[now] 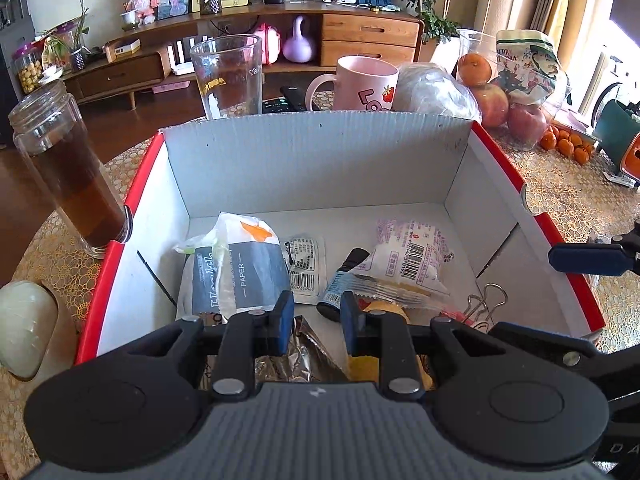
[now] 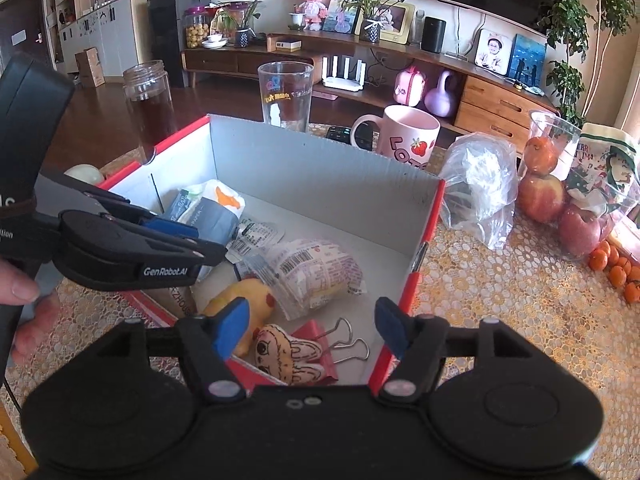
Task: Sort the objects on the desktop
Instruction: 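Open left gripper to drop the bottle while right gripper drops the doll into the box, then withdraw both open grippers from the red box back over the table, then move left gripper to the white USB cable while right gripper approaches the small black bag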
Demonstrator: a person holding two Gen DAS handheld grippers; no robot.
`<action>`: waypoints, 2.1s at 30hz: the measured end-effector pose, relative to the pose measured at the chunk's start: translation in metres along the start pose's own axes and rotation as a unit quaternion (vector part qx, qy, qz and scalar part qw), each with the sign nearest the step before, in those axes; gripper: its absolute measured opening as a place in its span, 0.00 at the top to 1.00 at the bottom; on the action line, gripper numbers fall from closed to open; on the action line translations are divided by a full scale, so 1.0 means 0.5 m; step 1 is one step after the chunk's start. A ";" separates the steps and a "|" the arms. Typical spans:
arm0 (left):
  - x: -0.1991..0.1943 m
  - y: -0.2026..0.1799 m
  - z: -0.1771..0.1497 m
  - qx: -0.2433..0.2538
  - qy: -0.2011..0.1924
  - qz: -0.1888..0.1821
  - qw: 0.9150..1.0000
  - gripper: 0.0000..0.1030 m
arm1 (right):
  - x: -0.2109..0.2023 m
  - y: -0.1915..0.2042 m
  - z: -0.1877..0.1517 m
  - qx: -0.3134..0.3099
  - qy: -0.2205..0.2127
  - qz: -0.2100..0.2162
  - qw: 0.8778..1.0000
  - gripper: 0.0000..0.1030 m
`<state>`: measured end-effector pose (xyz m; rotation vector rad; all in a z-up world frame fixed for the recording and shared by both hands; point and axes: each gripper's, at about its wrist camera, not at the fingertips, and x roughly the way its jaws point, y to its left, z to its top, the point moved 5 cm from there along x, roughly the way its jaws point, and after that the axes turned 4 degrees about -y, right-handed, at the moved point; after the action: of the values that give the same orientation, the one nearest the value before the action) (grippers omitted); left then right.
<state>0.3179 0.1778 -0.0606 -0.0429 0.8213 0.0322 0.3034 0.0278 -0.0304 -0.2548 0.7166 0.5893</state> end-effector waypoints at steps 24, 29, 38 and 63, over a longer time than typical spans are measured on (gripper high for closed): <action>-0.158 -0.066 -0.034 0.018 -0.047 0.008 0.999 0.30 | -0.169 0.001 -0.019 -0.001 -0.044 0.005 0.999 0.32; -0.179 -0.083 -0.048 0.022 -0.048 0.005 0.999 0.30 | -0.189 -0.004 -0.036 0.002 -0.046 0.006 0.999 0.30; -0.196 -0.104 -0.081 0.017 -0.051 -0.002 0.999 0.22 | -0.220 -0.025 -0.067 0.012 -0.051 0.001 0.999 0.21; -0.184 -0.383 -0.163 0.070 -0.066 -0.133 0.986 0.00 | -0.280 -0.314 -0.275 0.109 -0.050 -0.103 0.987 0.00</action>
<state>0.2042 -0.0186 -0.0440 -0.0181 0.6787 -0.2721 0.2370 -0.2147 -0.0321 -0.0923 0.6420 0.3211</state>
